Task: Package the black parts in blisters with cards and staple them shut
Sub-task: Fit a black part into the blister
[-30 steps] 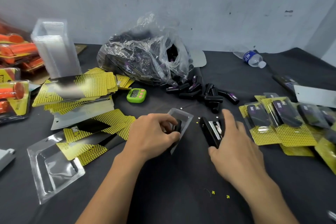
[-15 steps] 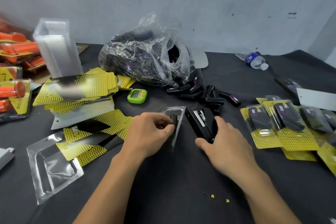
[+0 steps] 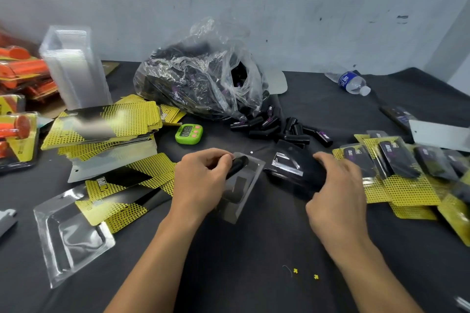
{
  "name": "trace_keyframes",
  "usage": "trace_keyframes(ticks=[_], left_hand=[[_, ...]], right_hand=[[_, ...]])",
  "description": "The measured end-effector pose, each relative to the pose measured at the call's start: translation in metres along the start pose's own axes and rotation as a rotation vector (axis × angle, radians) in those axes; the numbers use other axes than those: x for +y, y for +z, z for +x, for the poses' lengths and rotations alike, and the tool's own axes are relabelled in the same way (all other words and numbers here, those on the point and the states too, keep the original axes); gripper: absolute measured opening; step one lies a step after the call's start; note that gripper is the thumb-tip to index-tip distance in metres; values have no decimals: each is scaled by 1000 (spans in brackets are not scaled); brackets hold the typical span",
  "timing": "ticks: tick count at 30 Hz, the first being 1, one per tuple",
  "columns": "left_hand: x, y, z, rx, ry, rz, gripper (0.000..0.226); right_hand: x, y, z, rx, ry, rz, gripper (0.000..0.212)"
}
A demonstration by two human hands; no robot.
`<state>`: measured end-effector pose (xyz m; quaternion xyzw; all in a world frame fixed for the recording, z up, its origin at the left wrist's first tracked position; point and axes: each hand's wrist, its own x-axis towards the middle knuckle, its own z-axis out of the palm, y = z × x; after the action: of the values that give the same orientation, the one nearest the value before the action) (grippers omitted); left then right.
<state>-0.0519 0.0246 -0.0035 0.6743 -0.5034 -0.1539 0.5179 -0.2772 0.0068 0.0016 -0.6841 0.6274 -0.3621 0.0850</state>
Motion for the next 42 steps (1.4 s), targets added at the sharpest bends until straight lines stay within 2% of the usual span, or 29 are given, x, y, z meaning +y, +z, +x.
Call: trace_keyframes(ticks=[3,7,10,15,18,21,23,25,27,29,31,33,35,36,39,42], left_hand=[[-2,1,3,-47,-80,-52,23],[0,6,1,-89,-87,-60,20],[-1,8,-1,-101,-77,-40,20],[-1,8,2,-32,-134,-142,25],[3,6,4,36,-218,-274,31],[9,4,4,49,-244,-415,33],[15,2,1,32,-193,-455,29],[19,2,-2,-18,-61,-418,22],[22,2,-7,-141,96,-295,16],[22,3,-9,-215,147,-223,13],[20,2,-6,-112,65,-206,13],[11,1,1,9,-111,-46,25],[1,0,4,-51,-240,161,47],[-2,2,4,-108,-265,218,49],[0,7,3,-173,-261,185,29],[4,10,1,-70,-219,-19,18]], right_hand=[[-1,1,-3,-221,53,61,86],[-1,0,1,-355,71,241,74],[-2,5,1,-239,78,325,59],[-4,11,2,23,88,165,52],[-11,10,2,92,-47,101,43],[-28,13,-8,165,-223,225,20],[-40,18,-12,79,-237,412,4],[-48,25,-12,-72,-157,614,13],[-52,32,-10,-203,-27,778,16],[-47,36,-5,-226,82,890,19],[-40,36,0,-208,189,980,24],[-34,35,3,-221,254,1049,24],[-32,37,3,-254,251,1047,24],[-32,39,2,-271,244,1030,24],[-33,42,-1,-300,238,975,24],[-31,42,-2,-315,230,972,24]])
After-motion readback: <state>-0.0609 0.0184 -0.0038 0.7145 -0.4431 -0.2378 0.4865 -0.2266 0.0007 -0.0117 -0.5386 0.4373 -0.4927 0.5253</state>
